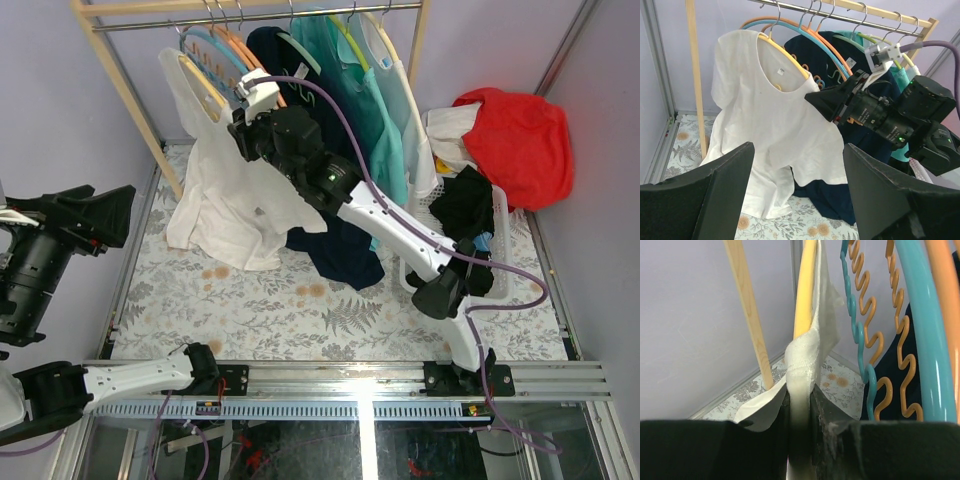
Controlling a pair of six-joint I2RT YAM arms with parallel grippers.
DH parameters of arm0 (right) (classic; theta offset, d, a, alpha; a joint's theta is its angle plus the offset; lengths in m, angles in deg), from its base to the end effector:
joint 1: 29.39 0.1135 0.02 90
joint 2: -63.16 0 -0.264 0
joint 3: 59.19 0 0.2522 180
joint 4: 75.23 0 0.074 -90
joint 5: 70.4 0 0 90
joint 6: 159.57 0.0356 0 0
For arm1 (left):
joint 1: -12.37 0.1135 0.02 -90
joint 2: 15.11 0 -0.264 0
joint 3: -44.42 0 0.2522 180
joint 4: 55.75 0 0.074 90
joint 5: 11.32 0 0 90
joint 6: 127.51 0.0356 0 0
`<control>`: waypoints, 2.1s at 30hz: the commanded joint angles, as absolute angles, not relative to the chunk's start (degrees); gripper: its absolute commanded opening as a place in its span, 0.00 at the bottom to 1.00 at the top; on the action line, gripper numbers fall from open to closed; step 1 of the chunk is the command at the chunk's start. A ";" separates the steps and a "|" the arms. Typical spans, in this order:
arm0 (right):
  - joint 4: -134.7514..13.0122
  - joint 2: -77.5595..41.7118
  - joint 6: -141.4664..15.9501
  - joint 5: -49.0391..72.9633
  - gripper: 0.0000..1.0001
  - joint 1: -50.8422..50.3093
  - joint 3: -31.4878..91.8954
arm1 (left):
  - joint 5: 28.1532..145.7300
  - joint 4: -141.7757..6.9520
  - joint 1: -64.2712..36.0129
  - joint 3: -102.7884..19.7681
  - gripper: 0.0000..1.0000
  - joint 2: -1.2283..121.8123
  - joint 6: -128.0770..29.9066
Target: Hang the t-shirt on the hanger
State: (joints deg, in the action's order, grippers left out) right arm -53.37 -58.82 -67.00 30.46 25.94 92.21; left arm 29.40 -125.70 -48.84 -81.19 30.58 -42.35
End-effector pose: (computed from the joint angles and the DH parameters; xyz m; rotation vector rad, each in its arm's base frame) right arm 0.2828 0.3971 0.4757 -0.5101 1.3874 0.6898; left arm 0.0118 0.0345 0.5676 -0.0119 1.4666 -0.3405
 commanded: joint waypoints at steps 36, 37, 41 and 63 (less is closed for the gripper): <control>-64.02 -56.69 -70.93 31.23 0.37 27.89 92.76 | 28.82 -127.57 -49.79 -84.61 0.70 31.49 -42.16; -63.95 -57.05 -70.82 31.10 0.40 27.76 92.97 | 28.87 -127.55 -49.84 -84.55 0.70 31.51 -42.16; -63.86 -57.89 -70.33 30.87 0.46 27.30 93.44 | 28.83 -127.63 -49.78 -84.59 0.70 31.40 -42.16; -66.43 -64.14 -66.51 26.73 0.42 24.56 99.41 | 29.43 -127.71 -49.84 -86.12 0.70 31.32 -40.81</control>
